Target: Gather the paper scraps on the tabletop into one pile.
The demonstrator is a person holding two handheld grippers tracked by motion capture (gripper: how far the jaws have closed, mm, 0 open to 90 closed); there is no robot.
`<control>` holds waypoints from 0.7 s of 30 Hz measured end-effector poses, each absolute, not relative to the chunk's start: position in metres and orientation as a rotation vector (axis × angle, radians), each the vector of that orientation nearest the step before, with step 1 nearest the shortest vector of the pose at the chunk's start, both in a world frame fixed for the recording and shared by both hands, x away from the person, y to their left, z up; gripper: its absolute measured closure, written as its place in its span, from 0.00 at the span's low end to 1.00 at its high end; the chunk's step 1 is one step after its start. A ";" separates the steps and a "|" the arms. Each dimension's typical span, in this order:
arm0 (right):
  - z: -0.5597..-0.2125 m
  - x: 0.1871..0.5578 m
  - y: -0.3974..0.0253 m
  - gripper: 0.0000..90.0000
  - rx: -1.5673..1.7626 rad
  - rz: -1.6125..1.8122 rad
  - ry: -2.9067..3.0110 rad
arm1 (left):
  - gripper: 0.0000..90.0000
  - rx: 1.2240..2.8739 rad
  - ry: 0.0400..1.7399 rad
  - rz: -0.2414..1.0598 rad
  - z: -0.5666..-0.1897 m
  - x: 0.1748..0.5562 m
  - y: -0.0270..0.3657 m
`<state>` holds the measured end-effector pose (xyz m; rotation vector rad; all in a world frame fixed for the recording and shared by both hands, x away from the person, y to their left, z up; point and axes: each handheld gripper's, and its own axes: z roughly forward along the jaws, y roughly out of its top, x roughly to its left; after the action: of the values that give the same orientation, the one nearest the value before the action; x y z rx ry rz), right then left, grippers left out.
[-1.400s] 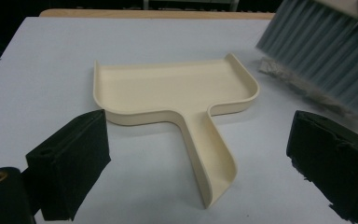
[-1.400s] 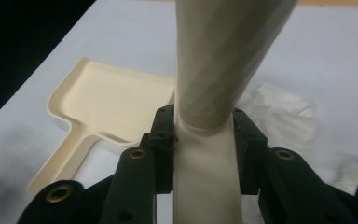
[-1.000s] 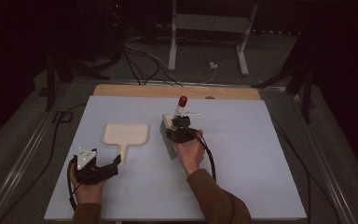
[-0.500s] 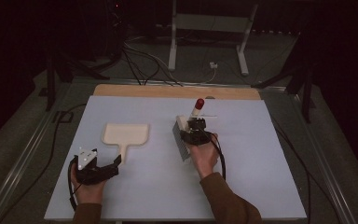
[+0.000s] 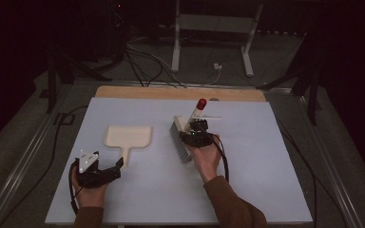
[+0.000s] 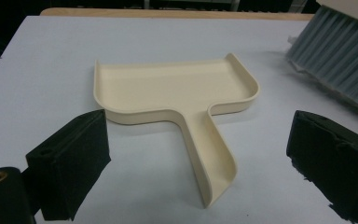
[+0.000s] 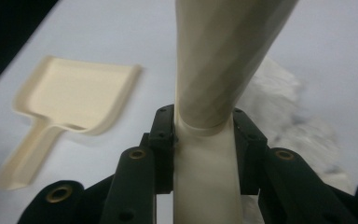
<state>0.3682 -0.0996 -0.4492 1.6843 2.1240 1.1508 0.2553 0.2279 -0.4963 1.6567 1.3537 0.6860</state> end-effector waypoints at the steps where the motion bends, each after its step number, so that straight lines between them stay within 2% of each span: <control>1: -0.447 0.368 -0.099 0.74 1.678 1.167 2.138 | 0.07 1.657 1.353 0.686 -0.496 0.255 0.228; 21: -0.413 0.382 -0.129 0.74 1.628 1.308 2.095 | 0.07 1.655 1.355 0.685 -0.497 0.255 0.228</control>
<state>0.3822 -0.1288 -0.4127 1.6281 2.0946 1.3076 0.2554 0.2280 -0.4965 1.6551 1.3549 0.6849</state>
